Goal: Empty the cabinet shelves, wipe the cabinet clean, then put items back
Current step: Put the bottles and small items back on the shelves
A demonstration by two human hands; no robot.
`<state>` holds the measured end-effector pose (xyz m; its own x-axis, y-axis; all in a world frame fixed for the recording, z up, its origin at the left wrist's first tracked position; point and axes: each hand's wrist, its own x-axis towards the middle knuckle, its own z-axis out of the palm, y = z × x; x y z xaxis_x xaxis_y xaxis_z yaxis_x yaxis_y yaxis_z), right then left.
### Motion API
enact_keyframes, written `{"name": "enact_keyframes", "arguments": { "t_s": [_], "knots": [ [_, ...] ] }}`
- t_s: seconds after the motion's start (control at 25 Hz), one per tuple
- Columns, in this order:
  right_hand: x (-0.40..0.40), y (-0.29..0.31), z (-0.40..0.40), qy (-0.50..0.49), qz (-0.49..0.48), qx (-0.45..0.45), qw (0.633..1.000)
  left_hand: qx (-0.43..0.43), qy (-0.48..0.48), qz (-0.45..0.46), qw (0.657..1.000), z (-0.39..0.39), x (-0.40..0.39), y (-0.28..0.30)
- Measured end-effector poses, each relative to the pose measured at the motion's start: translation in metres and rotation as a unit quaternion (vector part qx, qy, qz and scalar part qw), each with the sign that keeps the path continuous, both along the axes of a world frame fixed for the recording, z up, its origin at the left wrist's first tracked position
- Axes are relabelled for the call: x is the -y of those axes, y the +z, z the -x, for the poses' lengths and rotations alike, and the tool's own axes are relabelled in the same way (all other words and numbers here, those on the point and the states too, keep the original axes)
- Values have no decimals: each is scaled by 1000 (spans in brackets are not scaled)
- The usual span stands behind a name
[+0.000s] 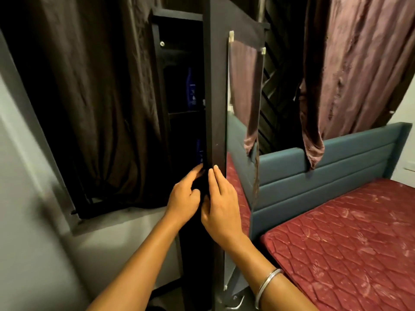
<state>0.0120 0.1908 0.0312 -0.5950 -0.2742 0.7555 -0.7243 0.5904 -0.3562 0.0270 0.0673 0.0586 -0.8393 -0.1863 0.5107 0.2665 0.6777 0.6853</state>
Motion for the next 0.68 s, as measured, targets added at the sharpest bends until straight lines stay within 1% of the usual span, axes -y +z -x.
{"name": "enact_keyframes", "arguments": {
  "t_s": [0.04,0.12,0.2,0.24,0.28,0.4,0.52,0.68],
  "knots": [
    [9,0,3,5,-10,1,1000,5,-21,-48,999,1,8,0],
    [29,-2,8,6,-13,4,1000,3,-47,-116,992,6,21,3],
    [48,-5,10,-12,-23,13,1000,-8,-47,-168,985,12,31,9],
    [56,-7,11,-23,-33,15,999,-13,-37,-177,984,15,35,11],
    [65,-7,13,-28,-42,16,999,-15,-25,-172,985,19,40,14],
    [84,-5,20,-18,-53,24,998,-35,31,-112,993,32,55,14],
    [101,-3,29,-7,-62,33,998,-53,93,-97,990,45,72,15],
    [116,1,44,33,-69,47,996,-74,143,-75,984,58,92,24]
  ]
}}
